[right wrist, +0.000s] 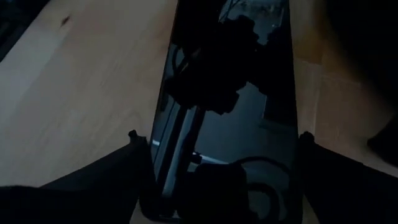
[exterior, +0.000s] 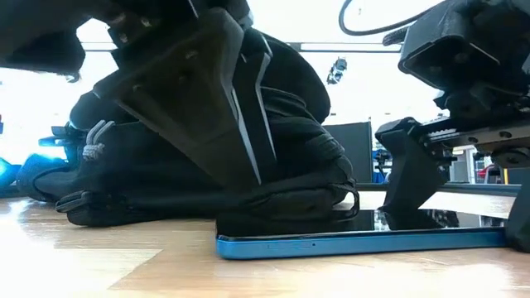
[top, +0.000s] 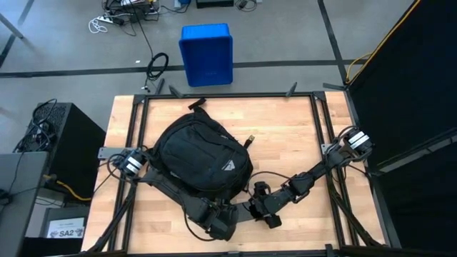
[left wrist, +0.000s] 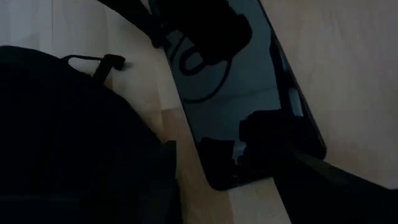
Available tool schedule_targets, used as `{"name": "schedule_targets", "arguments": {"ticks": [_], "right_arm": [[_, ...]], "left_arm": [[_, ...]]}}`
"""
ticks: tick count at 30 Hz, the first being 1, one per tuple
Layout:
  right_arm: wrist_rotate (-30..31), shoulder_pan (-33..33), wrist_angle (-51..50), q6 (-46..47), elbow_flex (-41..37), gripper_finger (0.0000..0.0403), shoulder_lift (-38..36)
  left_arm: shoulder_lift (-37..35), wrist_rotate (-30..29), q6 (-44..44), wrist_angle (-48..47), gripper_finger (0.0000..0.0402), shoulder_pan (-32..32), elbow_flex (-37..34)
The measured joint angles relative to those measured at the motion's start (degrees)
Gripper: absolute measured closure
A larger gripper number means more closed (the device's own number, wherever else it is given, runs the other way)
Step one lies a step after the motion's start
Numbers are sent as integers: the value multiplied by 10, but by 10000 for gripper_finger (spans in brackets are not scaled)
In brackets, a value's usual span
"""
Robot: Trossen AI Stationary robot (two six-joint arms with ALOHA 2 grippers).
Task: Unpack backpack
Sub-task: Put the blue cellphone into the black backpack
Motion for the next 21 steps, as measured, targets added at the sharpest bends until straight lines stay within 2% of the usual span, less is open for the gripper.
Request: {"name": "schedule_targets", "arguments": {"ticks": [3, 14, 20, 21], "right_arm": [[-3, -3, -3, 12, 0, 79, 0], [-19, 0, -36, 11, 15, 80, -30], [-15, 4, -89, -8, 39, 82, -74], [-3, 4, -101, -10, 43, 102, -79]], "left_arm": [[-1, -2, -1, 1, 172, -2, 0], [-16, -4, -6, -17, 172, -6, 0], [-43, -45, -14, -26, 178, -23, 1], [-46, -47, -14, -25, 180, -25, 1]]}}
